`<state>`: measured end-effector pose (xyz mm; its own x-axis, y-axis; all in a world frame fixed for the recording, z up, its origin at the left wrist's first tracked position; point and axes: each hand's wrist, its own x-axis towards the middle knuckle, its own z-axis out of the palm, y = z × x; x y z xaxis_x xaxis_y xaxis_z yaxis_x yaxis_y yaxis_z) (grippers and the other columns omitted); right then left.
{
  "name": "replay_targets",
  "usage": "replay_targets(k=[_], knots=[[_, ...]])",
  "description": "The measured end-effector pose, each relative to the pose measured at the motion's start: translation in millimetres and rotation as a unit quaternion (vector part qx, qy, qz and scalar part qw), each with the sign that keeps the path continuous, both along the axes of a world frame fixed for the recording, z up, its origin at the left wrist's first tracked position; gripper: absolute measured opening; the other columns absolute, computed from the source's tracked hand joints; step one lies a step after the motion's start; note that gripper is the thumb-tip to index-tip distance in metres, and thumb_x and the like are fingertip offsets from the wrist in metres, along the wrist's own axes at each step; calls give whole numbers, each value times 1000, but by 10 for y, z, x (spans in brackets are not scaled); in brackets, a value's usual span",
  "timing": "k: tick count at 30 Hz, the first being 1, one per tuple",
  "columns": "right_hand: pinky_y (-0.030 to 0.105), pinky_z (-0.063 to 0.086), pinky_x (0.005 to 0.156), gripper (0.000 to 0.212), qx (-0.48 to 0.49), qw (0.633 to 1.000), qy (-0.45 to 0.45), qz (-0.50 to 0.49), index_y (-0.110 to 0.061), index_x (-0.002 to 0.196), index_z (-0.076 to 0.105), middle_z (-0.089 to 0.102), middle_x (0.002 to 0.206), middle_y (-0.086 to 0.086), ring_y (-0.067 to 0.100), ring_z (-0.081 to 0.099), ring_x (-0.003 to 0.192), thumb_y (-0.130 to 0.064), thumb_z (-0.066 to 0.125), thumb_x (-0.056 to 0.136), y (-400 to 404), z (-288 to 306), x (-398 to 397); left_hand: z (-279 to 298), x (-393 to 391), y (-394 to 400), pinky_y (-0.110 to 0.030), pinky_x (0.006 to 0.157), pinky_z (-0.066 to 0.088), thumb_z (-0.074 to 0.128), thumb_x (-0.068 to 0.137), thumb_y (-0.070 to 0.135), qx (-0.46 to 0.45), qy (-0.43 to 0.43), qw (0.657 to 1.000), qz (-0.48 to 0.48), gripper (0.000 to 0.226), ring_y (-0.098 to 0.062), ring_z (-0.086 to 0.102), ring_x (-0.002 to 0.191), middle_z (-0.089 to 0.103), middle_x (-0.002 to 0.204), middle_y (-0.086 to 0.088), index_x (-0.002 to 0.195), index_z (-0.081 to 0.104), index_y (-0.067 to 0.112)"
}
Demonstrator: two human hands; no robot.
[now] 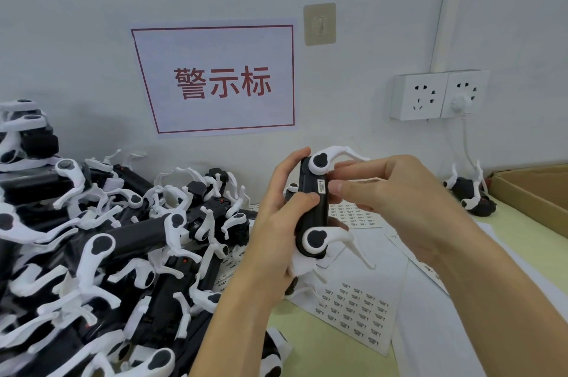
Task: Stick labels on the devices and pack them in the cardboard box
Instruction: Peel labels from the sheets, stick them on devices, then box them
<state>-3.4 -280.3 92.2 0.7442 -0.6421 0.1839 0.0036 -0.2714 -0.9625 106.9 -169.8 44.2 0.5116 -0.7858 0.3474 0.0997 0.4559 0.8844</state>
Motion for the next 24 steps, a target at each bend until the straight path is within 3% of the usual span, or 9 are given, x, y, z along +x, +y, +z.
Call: replay_targets(k=[5,8,13,16,19,24], knots=[[31,56,86,7,-57,998,-8,0,-25,86,81,77,81,-10,4,74,81,-22,81,80,97,-19,38,34,-17,20,-37,65,58,64,88,15,10,-1,1000,5,39,-30,68,74,70,113,-14,122,57,34],[24,53,75,5,-89,996,0,-13,-31,81,81,76,71,-11,2,73,75,-26,79,81,124,-42,63,25,4,45,-34,60,57,63,96,20,50,-31,997,46,32,-30,68,74,72,103,-12,119,56,40],[24,55,74,13,-80,997,-7,-14,-33,74,80,75,69,-11,2,72,72,-23,79,82,146,-51,73,-15,38,33,-33,65,58,60,100,24,69,-63,992,81,29,-28,74,78,76,97,-5,117,55,47],[23,58,76,19,-64,998,-12,0,-31,72,80,76,71,-9,4,73,73,-16,77,83,154,-29,60,-22,51,31,-41,71,61,59,100,27,63,-39,995,73,29,-31,74,84,75,104,-9,121,54,46],[18,58,65,19,-46,999,-19,10,-25,76,81,77,73,-7,8,74,74,-10,74,85,170,-14,56,-26,63,23,-45,77,60,57,99,27,58,-23,995,77,30,-32,74,91,75,107,-9,122,54,46],[14,57,65,19,-58,998,-16,13,-28,77,80,77,74,-8,9,74,72,-12,74,85,210,-18,75,-33,89,24,-38,67,58,50,101,19,41,-9,995,85,29,-23,70,73,75,93,-6,117,58,43]])
